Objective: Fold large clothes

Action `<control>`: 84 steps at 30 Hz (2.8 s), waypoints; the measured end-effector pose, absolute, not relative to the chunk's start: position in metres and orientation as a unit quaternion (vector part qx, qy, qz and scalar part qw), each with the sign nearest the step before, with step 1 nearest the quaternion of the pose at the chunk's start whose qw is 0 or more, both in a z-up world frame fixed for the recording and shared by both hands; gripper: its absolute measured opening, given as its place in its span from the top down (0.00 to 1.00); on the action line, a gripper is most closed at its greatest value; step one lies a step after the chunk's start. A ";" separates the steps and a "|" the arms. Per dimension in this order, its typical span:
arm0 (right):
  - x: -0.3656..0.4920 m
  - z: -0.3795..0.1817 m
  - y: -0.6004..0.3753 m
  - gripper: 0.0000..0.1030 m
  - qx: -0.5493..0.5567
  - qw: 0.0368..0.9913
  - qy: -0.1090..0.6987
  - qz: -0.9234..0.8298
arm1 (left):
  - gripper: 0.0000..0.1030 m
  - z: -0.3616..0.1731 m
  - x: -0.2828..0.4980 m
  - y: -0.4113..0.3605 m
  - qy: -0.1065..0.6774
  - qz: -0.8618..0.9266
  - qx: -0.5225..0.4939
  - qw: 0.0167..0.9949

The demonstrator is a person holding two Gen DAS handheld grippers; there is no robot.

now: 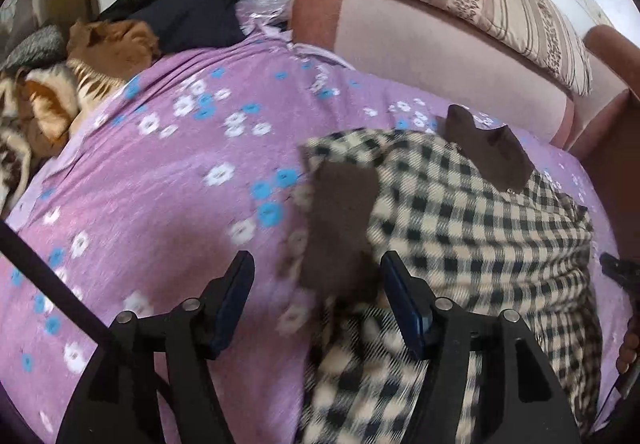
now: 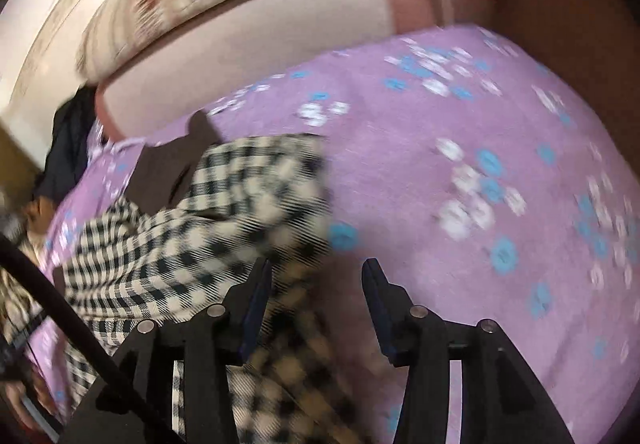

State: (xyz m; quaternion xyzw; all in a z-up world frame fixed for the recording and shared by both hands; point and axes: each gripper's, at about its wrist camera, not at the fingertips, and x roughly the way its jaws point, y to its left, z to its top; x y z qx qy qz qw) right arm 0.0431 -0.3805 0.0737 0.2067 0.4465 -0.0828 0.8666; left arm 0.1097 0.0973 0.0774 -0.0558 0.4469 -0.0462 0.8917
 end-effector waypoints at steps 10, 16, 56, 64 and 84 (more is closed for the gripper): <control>-0.018 0.042 -0.409 0.50 0.296 0.814 0.496 -0.057 | 0.38 0.043 0.046 0.144 0.512 -0.050 -0.117 0.850; -0.061 0.036 -0.395 0.50 0.328 0.798 0.506 -0.012 | 0.38 0.042 0.009 0.136 0.509 -0.096 -0.091 0.850; -0.257 -0.021 -0.314 0.50 0.452 0.730 0.506 0.083 | 0.57 0.022 -0.143 0.154 0.504 -0.209 -0.188 0.816; -0.254 -0.019 -0.297 0.50 0.426 0.737 0.520 0.069 | 0.57 0.026 -0.163 0.124 0.502 -0.193 -0.089 0.838; -0.205 0.080 -0.295 0.94 0.377 0.801 0.446 0.134 | 0.94 0.105 -0.118 0.144 0.486 -0.255 -0.220 0.806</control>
